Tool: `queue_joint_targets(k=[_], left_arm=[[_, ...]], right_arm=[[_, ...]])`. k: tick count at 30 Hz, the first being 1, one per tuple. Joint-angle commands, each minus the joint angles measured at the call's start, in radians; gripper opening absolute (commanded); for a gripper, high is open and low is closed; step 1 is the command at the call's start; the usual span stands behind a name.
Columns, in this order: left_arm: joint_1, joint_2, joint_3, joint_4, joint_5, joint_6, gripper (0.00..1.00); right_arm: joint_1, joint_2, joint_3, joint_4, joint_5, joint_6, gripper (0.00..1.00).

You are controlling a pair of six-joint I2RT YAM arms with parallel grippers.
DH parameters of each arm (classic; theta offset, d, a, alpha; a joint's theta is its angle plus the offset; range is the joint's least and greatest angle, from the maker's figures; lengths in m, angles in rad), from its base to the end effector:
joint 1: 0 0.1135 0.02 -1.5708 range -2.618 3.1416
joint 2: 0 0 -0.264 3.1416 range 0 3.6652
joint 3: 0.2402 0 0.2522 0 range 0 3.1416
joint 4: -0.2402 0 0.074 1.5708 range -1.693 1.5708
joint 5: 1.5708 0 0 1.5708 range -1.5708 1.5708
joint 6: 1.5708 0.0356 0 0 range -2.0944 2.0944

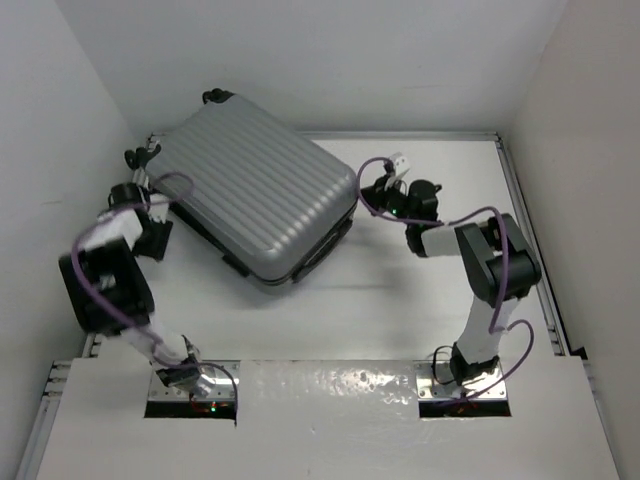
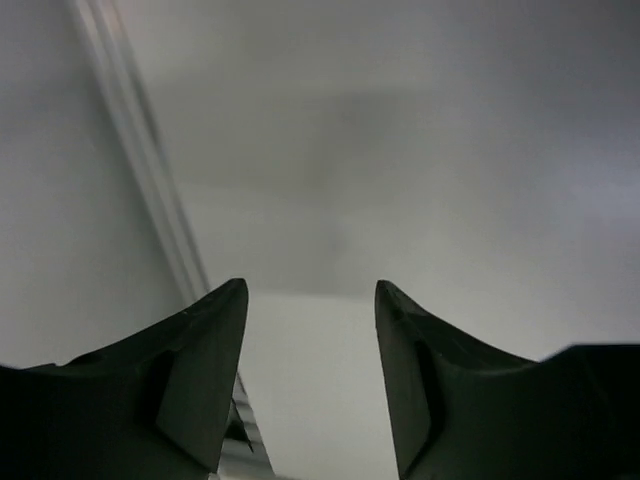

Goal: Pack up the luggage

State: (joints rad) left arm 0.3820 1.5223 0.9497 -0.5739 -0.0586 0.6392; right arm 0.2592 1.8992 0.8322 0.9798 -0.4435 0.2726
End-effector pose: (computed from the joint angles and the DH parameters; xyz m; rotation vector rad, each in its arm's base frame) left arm 0.2690 0.1103 0.1951 0.3388 2.7563 0.3633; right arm 0.3650 0.1126 0.1686 -0.3342 1.6742 0.7663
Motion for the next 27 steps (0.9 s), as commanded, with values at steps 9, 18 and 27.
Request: queue_joint_targets(k=[9,18,27], left_arm=[[-0.195,0.32,0.517,0.191,0.463,0.275,0.59],[-0.135,0.202,0.502,0.217,0.422,0.045,0.59],[-0.118,0.007,0.357,0.204,0.382,0.062,0.59]], right_arm=[[0.402,-0.378,-0.423,0.157,0.011,0.261,0.0],[0.286,-0.256,-0.325,0.099,0.017,0.129,0.0],[0.197,-0.267,-0.312,0.0,0.046,0.045,0.0]])
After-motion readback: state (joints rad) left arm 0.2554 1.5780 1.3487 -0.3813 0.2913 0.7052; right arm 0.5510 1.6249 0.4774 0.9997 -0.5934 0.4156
